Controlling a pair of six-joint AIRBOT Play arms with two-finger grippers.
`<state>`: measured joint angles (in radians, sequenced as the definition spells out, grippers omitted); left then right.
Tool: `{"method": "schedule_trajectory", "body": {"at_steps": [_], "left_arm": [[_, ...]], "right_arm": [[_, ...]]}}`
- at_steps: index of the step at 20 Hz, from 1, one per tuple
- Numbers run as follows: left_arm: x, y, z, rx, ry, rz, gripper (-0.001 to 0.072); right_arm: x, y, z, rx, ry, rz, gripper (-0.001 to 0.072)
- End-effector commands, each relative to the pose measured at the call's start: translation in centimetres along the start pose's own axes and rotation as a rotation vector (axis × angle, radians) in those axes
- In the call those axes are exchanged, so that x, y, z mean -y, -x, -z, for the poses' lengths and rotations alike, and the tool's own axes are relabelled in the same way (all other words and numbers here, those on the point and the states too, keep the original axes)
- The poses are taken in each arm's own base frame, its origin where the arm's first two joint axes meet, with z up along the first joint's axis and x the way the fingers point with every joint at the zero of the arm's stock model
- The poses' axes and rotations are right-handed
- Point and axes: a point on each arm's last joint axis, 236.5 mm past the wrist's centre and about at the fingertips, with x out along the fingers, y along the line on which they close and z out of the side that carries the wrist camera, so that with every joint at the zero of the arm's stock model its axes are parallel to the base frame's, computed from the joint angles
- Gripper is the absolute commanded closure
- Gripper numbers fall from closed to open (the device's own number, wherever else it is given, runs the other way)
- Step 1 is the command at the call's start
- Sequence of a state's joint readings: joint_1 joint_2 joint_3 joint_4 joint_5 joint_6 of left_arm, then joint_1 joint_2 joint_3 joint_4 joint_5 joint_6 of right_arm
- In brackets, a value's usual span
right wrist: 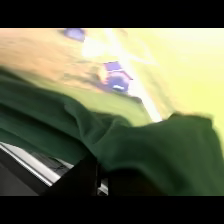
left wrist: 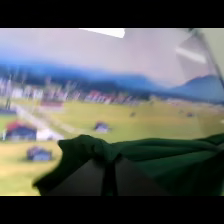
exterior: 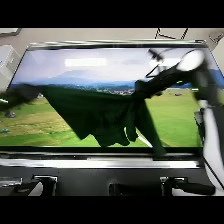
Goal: Fold the clothes and pants, and hang the long-sleeved shirts on hangers.
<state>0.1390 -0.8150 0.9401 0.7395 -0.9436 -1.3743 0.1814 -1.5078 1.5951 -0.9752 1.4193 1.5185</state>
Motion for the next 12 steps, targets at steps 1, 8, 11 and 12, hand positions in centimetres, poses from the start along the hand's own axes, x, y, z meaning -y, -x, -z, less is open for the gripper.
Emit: {"method": "schedule_trajectory", "body": {"at_steps": [1, 8, 11, 12], "left_arm": [[-8.6, -6.3, 10.2, -0.127, 0.26, -0.125, 0.0683], [-10.4, -7.5, 12.8, -0.188, 0.368, -0.145, 0.0683], [-10.5, -7.3, 11.8, -0.171, 0.367, -0.143, 0.0683], [-10.7, -7.2, 11.8, -0.171, 0.363, -0.144, 0.0683]], "right_arm": [[1.2, -11.5, 0.0, -0.104, -0.152, -0.122, 0.0667], [4.2, -10.4, 3.8, -0.296, -0.253, -0.131, 0.0131], [12.6, -3.0, 6.7, -0.339, -0.307, 0.121, 0.0103], [14.3, -1.2, 8.1, -0.335, -0.343, 0.16, 0.0099]]}}
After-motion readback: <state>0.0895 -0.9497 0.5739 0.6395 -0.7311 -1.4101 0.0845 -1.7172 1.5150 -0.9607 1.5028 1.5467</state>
